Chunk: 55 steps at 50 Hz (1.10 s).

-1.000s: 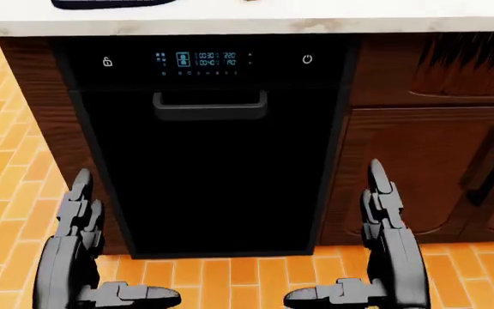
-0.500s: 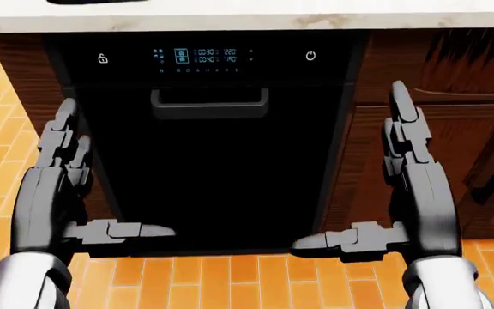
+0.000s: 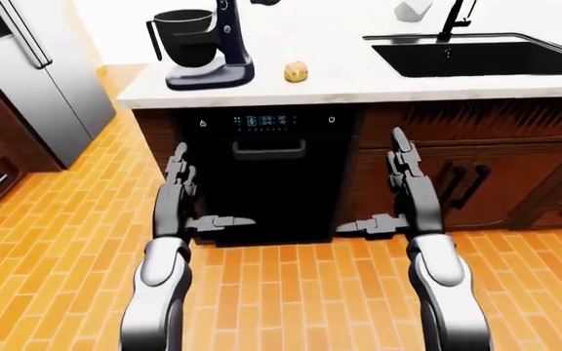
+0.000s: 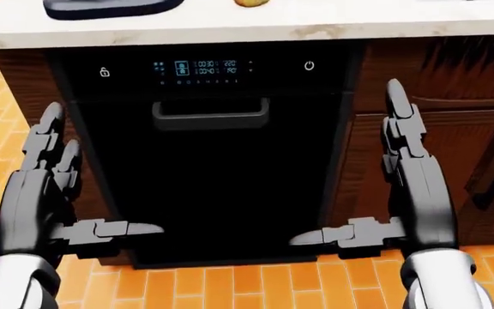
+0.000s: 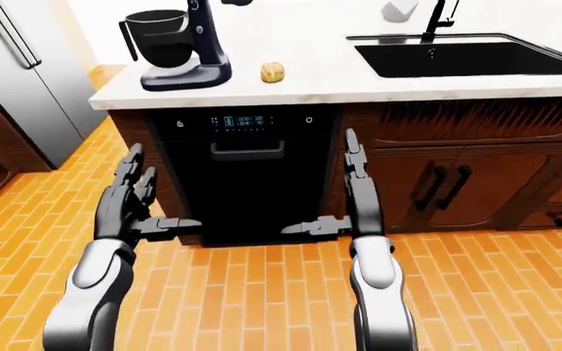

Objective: Place the bread in the stand mixer bowl.

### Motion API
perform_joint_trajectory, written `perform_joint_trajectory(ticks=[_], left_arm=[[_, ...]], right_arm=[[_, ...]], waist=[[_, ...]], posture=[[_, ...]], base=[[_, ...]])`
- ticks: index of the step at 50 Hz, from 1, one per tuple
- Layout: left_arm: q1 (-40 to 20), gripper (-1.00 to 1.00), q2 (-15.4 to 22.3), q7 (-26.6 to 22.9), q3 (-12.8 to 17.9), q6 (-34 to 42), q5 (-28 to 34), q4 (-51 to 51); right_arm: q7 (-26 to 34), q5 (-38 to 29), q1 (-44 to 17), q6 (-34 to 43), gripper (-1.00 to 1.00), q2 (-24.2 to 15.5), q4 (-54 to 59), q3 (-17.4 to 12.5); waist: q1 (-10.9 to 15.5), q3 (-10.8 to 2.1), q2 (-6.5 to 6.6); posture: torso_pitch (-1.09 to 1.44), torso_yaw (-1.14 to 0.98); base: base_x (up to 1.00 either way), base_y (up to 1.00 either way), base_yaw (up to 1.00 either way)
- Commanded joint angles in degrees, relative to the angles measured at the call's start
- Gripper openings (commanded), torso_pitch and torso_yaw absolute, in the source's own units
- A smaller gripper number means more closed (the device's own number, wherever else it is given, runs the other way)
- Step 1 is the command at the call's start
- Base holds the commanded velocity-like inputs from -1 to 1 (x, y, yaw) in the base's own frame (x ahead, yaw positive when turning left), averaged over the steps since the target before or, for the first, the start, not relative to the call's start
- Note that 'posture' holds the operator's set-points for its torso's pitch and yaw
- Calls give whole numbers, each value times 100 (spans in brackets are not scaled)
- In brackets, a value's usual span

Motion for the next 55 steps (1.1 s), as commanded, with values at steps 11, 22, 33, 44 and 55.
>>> perform_joint_trajectory(ticks=[11,22,33,44,55], left_arm=[[-94,100,60,24,20,-290,46,-348],[-65,100,55,22,63,-324,5,-327],[-60,100,79,22,105,-327,-10,-336],[-45,100,94,37,147,-356,-38,-332],[-33,100,106,47,178,-454,-60,-236]], right_arm=[[-12,-57,-59,-253,100,7,-344,-21],[-39,-75,-3,-305,100,31,-270,4],[-60,-103,60,-316,100,55,-347,30],[-75,-125,61,-303,100,69,-336,52],[-91,-146,45,-348,100,76,-267,74]], waist=[[-55,-115,487],[-22,-72,127],[-10,-103,-141],[-37,-111,-357],[-77,-185,596]], posture=[[0,0],[0,0],[0,0],[0,0],[0,0]], base=[[0,36,0],[0,28,0],[0,8,0],[0,21,0],[0,33,0]])
